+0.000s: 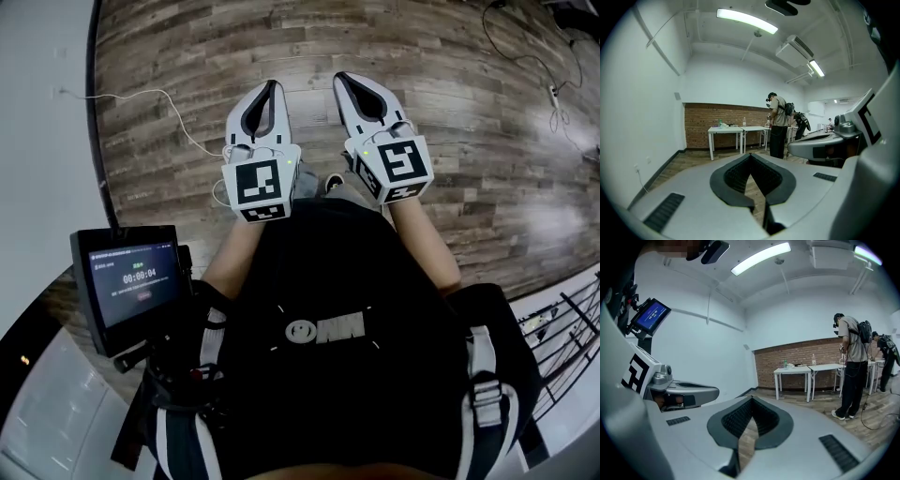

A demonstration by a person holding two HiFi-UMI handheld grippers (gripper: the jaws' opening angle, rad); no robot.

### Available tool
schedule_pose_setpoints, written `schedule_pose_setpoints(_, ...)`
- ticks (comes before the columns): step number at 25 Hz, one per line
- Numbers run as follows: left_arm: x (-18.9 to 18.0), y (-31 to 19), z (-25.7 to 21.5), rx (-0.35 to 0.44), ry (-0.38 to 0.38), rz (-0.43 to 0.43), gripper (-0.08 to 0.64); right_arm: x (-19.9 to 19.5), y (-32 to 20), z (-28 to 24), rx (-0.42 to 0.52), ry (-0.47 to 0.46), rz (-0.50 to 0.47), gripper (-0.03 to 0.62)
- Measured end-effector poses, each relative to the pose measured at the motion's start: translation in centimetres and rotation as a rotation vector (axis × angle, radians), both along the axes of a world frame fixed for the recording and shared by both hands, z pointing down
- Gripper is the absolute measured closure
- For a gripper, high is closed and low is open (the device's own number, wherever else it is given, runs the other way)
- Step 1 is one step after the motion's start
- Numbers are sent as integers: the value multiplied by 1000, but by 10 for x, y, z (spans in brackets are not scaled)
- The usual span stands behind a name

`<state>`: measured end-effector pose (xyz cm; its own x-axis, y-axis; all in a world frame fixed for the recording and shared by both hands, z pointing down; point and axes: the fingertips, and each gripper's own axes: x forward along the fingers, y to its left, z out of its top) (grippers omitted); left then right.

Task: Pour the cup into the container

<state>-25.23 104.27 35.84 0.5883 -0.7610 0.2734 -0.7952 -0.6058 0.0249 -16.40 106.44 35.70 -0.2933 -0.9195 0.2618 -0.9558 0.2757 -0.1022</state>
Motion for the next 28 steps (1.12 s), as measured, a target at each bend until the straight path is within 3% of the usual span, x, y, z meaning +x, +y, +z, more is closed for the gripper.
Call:
schedule_pose_setpoints(11, 3, -102, 9, -43, 18, 2, 563, -8, -104, 3, -13, 0, -17, 598)
schedule_pose_setpoints(17, 25, -173, 13, -83, 16, -34, 563, 21, -171, 13, -9, -27, -37, 598)
schedule_pose_setpoints(23, 53, -243, -1, -74, -6, -95, 563, 58, -234, 11, -18, -62, -65, 598)
schedule_pose_setpoints(28, 65, -275, -3, -61, -31, -89, 563, 72, -270, 10, -8, -74, -61, 598)
